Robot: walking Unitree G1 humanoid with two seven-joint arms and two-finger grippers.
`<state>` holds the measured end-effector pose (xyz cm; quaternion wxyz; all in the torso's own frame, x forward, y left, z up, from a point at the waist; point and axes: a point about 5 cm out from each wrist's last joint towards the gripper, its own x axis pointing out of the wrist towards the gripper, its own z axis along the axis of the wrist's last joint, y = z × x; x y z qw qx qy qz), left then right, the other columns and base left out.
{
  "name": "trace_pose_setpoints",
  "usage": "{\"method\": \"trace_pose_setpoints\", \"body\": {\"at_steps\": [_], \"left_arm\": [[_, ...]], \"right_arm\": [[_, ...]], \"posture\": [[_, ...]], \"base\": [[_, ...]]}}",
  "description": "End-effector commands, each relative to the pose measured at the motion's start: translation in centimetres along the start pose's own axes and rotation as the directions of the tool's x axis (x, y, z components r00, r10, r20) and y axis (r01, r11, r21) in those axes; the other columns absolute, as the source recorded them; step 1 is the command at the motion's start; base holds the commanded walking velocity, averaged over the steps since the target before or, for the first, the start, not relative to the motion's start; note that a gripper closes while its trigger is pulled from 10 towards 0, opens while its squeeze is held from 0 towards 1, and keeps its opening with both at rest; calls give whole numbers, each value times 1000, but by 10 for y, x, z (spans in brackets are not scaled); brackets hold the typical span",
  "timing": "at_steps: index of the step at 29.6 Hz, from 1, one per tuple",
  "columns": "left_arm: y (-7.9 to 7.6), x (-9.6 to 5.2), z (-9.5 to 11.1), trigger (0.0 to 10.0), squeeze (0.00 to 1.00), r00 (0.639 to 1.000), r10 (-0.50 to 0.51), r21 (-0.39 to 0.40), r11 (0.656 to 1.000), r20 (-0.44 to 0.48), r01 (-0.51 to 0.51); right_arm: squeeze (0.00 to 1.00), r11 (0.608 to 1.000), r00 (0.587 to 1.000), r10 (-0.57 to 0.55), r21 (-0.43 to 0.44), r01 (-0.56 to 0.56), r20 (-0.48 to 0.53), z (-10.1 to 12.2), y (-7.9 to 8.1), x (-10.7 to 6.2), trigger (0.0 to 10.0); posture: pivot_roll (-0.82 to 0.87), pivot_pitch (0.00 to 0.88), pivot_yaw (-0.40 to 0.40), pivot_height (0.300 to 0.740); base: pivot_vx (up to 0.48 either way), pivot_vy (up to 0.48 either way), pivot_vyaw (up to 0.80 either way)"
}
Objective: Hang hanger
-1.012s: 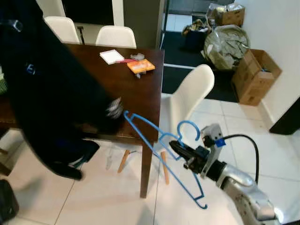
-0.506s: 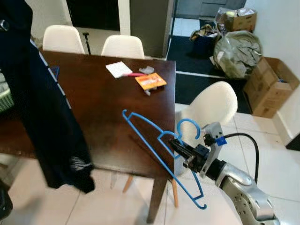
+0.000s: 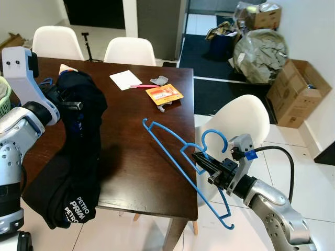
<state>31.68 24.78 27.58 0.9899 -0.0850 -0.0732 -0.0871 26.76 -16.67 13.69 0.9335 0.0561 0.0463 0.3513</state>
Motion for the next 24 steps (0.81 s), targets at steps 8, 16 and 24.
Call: {"method": "trace_pose_setpoints", "body": {"at_steps": [8, 16, 24], "left_arm": [[12, 8, 27, 10000, 0, 992, 95, 129, 986, 88, -106], [43, 1, 199, 10000, 0, 749, 247, 283, 817, 615, -502], [-15, 29, 172, 10000, 0, 844, -10, 363, 906, 536, -219]], "right_arm": [[0, 1000, 1000, 0, 12, 0, -17, -3, 3, -1, 10000], [0, 1000, 1000, -2, 15, 2, -9, -2, 3, 1, 10000], [0, 1000, 1000, -18, 12, 18, -2, -1, 3, 0, 10000]], "posture": [[6, 100, 6, 740], [7, 94, 23, 740], [-3, 94, 27, 740]], "base": [[0, 0, 0], [0, 0, 0], [0, 0, 0]]}}
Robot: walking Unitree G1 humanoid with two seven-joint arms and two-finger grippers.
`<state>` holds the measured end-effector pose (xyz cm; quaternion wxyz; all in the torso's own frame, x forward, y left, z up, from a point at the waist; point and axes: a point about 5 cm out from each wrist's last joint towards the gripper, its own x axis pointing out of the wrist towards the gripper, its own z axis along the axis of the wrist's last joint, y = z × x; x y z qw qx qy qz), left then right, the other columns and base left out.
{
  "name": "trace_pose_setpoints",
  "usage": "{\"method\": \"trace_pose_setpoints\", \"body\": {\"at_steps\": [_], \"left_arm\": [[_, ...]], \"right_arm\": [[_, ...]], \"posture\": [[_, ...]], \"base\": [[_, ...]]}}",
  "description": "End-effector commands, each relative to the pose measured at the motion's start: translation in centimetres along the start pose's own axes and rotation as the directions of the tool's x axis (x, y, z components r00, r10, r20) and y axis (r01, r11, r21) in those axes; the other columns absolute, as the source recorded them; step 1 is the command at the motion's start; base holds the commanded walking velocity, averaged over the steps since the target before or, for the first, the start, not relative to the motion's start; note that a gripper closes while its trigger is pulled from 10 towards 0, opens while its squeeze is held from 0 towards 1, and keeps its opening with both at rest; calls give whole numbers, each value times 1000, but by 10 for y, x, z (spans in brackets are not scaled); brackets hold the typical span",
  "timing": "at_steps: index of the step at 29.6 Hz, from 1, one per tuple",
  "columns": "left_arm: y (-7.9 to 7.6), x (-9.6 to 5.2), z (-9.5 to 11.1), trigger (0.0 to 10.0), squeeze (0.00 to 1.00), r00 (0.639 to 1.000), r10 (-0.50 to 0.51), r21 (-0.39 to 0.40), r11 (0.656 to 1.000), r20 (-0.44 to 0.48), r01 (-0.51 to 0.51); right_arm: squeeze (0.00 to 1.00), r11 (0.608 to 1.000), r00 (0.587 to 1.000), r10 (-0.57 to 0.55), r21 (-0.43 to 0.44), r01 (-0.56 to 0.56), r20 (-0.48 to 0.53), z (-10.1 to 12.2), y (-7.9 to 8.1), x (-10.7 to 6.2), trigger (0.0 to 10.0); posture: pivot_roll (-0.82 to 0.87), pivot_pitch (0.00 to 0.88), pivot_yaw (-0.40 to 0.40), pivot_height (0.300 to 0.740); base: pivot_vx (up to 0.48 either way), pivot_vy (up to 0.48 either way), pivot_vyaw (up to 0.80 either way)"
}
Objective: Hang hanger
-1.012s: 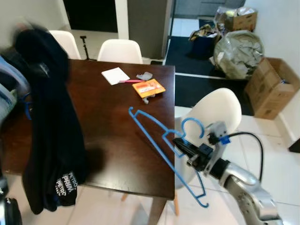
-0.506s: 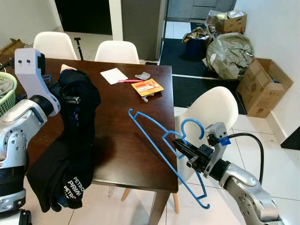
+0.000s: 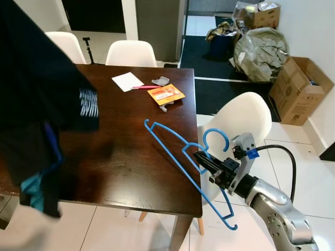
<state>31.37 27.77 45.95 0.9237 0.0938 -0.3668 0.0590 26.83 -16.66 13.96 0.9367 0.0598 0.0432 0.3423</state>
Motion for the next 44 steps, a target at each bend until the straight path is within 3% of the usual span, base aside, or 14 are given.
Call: {"method": "trace_pose_setpoints", "body": {"at_steps": [1, 4, 6, 8, 14, 25, 29, 30, 32, 33, 37, 42, 43, 44], "left_arm": [[-42, -14, -27, 10000, 0, 983, -167, -61, 985, -73, 163], [-82, -41, -58, 10000, 0, 938, -308, -235, 935, -160, 267], [-82, -41, -58, 10000, 0, 938, -308, -235, 935, -160, 267], [-123, -68, -78, 10000, 0, 877, -445, -377, 855, -182, 356], [-180, -105, -87, 10000, 0, 769, -626, -528, 701, -132, 480], [-193, -123, -72, 10000, 0, 788, -609, -704, 598, -89, 383], [-183, -125, -74, 10000, 0, 814, -569, -708, 623, -119, 332], [-162, -131, -87, 10000, 0, 846, -485, -686, 694, -223, 217], [-162, -131, -87, 10000, 0, 846, -485, -686, 694, -223, 217], [-143, -143, -106, 10000, 0, 846, -389, -628, 773, -364, 85], [-113, -207, -151, 10000, 0, 698, -122, -419, 867, -706, -272], [-107, -217, -156, 10000, 0, 659, -56, -349, 880, -750, -323], [-103, -221, -162, 10000, 1000, 625, -38, -292, 905, -780, -309], [-103, -221, -162, 10000, 1000, 625, -38, -292, 905, -780, -309]], "right_arm": [[0, 1000, 1000, 2, 8, -2, -12, -4, 3, -1, 10000], [0, 1000, 1000, 6, 12, -5, -16, -4, 4, -1, 10000], [0, 1000, 1000, 6, 12, -5, -16, -4, 4, -1, 10000], [0, 1000, 1000, 9, 17, -9, -19, -4, 3, -1, 10000], [0, 1000, 1000, 12, 20, -12, -21, -4, 3, -1, 10000], [0, 1000, 1000, 11, 22, -10, -22, -5, 3, -2, 10000], [0, 1000, 1000, 11, 22, -11, -22, -5, 3, -2, 10000], [0, 1000, 1000, 12, 23, -12, -23, -5, 3, -3, 10000], [0, 1000, 1000, 12, 23, -12, -23, -5, 3, -3, 10000], [0, 1000, 1000, 13, 25, -13, -23, -4, 3, -3, 10000], [0, 999, 999, 18, 30, -18, -26, -3, 3, -3, 10000], [0, 999, 999, 18, 30, -18, -27, -3, 3, -3, 10000], [0, 999, 999, 20, 30, -20, -29, -3, 3, -3, 10000], [0, 999, 999, 20, 30, -20, -29, -3, 3, -3, 10000]], "posture": [[-4, 97, 21, 740], [-2, 99, 18, 740], [-2, 99, 18, 740], [4, 99, 15, 740], [1, 98, 14, 740], [-1, 94, 17, 740], [-5, 102, 21, 740], [-1, 104, 21, 740], [-1, 104, 21, 740], [7, 109, 22, 740], [-1, 119, 20, 740], [1, 120, 18, 740], [-4, 118, 20, 740], [-4, 118, 20, 740]], "base": [[0, 0, 0], [0, 0, 0], [0, 0, 0], [0, 0, 0], [0, 0, 0], [0, 0, 0], [0, 0, 0], [0, 0, 0], [0, 0, 0], [0, 0, 0], [0, 0, 0], [0, 0, 0], [0, 0, 0], [0, 0, 0]]}}
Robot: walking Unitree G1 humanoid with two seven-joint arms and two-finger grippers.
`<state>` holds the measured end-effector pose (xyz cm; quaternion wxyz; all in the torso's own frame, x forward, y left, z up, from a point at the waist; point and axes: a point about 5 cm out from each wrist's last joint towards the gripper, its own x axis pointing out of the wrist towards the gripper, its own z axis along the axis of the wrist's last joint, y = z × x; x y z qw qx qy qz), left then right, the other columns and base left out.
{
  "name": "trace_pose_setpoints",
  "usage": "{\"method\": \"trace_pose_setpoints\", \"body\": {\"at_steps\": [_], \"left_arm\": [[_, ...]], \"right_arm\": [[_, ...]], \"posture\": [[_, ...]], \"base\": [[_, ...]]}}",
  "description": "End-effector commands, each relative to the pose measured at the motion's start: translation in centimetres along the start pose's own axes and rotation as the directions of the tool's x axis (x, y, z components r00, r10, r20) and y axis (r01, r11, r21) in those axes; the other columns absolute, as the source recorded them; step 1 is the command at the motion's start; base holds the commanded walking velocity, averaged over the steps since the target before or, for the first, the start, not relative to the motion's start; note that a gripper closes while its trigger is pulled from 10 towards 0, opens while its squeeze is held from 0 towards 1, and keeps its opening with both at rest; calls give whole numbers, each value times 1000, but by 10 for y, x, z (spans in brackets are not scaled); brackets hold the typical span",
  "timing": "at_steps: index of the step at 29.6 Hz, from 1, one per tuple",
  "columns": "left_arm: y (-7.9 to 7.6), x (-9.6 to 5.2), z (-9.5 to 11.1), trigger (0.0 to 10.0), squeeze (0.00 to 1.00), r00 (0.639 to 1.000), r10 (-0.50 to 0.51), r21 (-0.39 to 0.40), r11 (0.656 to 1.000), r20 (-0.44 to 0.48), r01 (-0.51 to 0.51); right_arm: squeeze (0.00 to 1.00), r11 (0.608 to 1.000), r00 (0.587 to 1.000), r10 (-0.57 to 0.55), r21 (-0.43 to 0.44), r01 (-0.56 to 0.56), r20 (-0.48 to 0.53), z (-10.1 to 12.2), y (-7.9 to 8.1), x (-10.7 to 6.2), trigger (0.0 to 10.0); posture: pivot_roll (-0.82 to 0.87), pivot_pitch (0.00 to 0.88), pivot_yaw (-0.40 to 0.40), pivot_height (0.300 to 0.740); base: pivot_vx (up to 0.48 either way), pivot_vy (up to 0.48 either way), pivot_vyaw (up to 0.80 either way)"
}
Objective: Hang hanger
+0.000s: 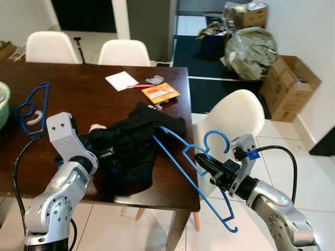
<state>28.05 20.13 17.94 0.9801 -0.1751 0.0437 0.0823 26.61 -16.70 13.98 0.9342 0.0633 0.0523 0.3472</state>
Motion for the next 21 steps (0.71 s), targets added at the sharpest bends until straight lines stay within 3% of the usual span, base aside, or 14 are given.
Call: {"method": "trace_pose_setpoints", "body": {"at_steps": [1, 7, 10, 11, 12, 13, 14, 15, 16, 17, 18, 19, 20, 21], "left_arm": [[2, 0, 0, 10000, 1000, 1000, 16, 33, 999, -11, -16], [12, 3, 14, 10000, 1000, 999, 43, 202, 978, 26, -48], [16, 5, 17, 10000, 1000, 999, 31, 341, 939, 15, -34], [20, 5, 21, 10000, 1000, 999, 32, 449, 893, 22, -38], [20, 5, 21, 10000, 1000, 999, 32, 449, 893, 22, -38], [24, 5, 28, 10000, 1000, 999, 23, 605, 795, 44, -45], [24, 5, 28, 10000, 1000, 999, 23, 605, 795, 44, -45], [27, 4, 33, 10000, 1000, 998, 15, 699, 714, 58, -51], [30, 4, 37, 10000, 1000, 999, -2, 814, 579, 40, -31], [30, 4, 37, 10000, 1000, 999, -2, 814, 579, 40, -31], [32, 3, 38, 10000, 1000, 999, -27, 875, 482, -39, 48], [34, 1, 37, 10000, 1000, 991, -29, 894, 429, -127, 127], [37, -4, 38, 10000, 1000, 974, -24, 875, 436, -224, 212], [37, -4, 38, 10000, 1000, 974, -24, 875, 436, -224, 212]], "right_arm": [[0, 1000, 1000, 10, 18, -10, -14, -3, 2, -1, 10000], [0, 1000, 1000, 9, 17, -8, -12, -3, 2, -1, 10000], [0, 1000, 1000, 7, 18, -7, -11, -3, 3, -1, 10000], [0, 1000, 1000, 7, 18, -7, -10, -3, 3, -1, 10000], [0, 1000, 1000, 7, 18, -7, -10, -3, 3, -1, 10000], [0, 1000, 1000, 7, 19, -7, -9, -3, 3, 0, 10000], [0, 1000, 1000, 7, 19, -7, -9, -3, 3, 0, 10000], [0, 1000, 1000, 7, 20, -7, -9, -2, 3, 0, 10000], [0, 1000, 1000, 7, 21, -7, -9, -2, 2, 0, 10000], [0, 1000, 1000, 7, 21, -7, -9, -2, 2, 0, 10000], [0, 1000, 1000, 8, 22, -8, -9, -2, 2, 0, 10000], [0, 1000, 1000, 9, 23, -9, -9, -2, 2, 0, 10000], [0, 1000, 1000, 10, 23, -9, -9, -2, 2, 1, 10000], [0, 1000, 1000, 10, 23, -9, -9, -2, 2, 1, 10000]], "posture": [[-4, 118, 20, 740], [-6, 119, 26, 740], [-5, 119, 28, 740], [-2, 118, 26, 740], [-2, 118, 26, 740], [-1, 120, 26, 740], [-1, 120, 26, 740], [-1, 120, 26, 740], [6, 119, 23, 740], [6, 119, 23, 740], [5, 119, 22, 740], [5, 119, 22, 740], [5, 119, 22, 740], [5, 119, 22, 740]], "base": [[0, 0, 0], [0, 0, 0], [0, 0, 0], [0, 0, 0], [0, 0, 0], [0, 0, 0], [0, 0, 0], [0, 0, 0], [0, 0, 0], [0, 0, 0], [0, 0, 0], [0, 0, 0], [0, 0, 0], [0, 0, 0]]}}
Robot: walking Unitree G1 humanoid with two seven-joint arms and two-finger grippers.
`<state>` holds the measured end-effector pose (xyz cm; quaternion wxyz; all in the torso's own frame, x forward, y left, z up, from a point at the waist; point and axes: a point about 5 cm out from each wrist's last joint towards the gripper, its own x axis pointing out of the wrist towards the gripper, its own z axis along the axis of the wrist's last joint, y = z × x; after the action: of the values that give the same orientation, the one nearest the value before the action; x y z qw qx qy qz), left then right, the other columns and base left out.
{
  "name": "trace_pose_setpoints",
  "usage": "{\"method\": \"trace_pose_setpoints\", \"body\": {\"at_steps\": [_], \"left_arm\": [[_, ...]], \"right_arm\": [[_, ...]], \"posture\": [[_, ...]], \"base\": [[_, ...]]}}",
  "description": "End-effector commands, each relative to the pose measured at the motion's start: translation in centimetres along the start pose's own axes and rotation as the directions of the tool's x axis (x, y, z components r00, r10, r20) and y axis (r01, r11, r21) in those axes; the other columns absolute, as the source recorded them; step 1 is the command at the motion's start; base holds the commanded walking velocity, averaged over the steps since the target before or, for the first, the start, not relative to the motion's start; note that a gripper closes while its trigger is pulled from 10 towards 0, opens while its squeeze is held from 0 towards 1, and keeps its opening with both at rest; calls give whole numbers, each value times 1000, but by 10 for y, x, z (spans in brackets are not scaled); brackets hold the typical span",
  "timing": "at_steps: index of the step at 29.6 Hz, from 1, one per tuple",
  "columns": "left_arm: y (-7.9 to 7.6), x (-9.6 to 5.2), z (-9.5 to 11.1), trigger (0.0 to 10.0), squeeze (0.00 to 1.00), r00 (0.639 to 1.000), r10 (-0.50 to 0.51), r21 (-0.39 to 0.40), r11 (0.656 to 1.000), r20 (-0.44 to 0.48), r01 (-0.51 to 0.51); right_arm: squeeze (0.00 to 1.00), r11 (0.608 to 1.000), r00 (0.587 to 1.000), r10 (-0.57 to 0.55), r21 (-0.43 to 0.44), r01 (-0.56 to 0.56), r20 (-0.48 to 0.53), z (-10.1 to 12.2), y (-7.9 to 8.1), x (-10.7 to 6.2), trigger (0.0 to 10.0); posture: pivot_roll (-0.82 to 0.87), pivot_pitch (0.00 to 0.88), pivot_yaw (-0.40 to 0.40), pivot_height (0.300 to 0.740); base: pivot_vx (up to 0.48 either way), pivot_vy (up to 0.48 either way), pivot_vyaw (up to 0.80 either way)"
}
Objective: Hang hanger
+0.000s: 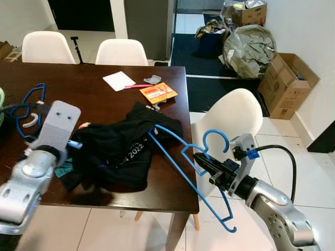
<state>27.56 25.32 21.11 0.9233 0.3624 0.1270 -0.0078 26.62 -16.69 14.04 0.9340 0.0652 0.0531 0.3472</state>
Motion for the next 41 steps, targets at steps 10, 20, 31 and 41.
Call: {"method": "trace_pose_setpoints", "body": {"at_steps": [10, 20, 31, 41], "left_arm": [[13, -32, 57, 10000, 1000, 860, -297, -400, 789, 416, 466], [-39, -32, 47, 10000, 0, 782, -248, -561, 578, 572, 593], [-60, -17, 17, 10000, 0, 902, -176, -677, 608, 394, 415], [-68, -15, 33, 10000, 0, 872, -178, -619, 640, 457, 455]], "right_arm": [[0, 1000, 1000, 7, 23, -7, -7, -2, 1, 1, 10000], [0, 1000, 1000, 1, 25, -1, -3, -1, -1, 2, 10000], [0, 923, 939, -277, 328, 200, 205, 13, -33, -7, 10000], [0, 957, 917, 150, -178, -227, -369, 7, -21, -63, 10000]], "posture": [[15, 118, 22, 740], [8, 116, 18, 740], [17, 103, 17, 740], [-6, 84, 21, 740]], "base": [[0, 0, 0], [0, 0, 0], [-299, 0, 0], [-429, 0, 0]]}}
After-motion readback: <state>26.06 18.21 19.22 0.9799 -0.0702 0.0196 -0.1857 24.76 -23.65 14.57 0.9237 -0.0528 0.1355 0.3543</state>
